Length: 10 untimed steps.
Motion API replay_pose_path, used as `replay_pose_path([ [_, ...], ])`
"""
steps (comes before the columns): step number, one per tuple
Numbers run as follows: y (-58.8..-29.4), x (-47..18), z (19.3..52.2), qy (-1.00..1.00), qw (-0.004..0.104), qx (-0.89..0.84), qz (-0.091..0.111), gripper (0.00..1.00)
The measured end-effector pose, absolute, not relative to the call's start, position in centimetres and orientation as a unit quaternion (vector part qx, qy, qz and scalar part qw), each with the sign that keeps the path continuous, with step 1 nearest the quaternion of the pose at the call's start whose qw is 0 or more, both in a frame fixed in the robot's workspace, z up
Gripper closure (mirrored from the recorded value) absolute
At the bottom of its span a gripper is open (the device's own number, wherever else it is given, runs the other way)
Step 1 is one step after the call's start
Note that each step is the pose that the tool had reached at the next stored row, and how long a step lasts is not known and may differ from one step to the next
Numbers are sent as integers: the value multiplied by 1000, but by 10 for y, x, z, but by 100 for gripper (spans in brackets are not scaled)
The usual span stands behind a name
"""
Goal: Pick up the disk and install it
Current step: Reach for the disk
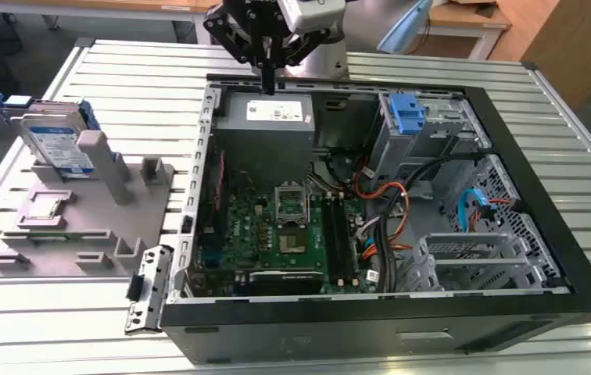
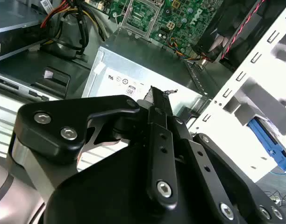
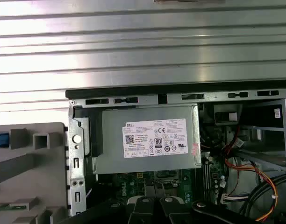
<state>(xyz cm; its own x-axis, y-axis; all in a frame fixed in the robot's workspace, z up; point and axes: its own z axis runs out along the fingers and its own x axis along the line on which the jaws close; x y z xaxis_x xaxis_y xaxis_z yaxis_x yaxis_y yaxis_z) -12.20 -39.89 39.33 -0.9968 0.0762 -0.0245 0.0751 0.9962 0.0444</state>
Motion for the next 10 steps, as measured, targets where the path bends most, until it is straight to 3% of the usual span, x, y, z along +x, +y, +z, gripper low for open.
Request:
replay_pose_path([
  [10, -399, -125, 393, 999, 13, 38, 22, 90],
])
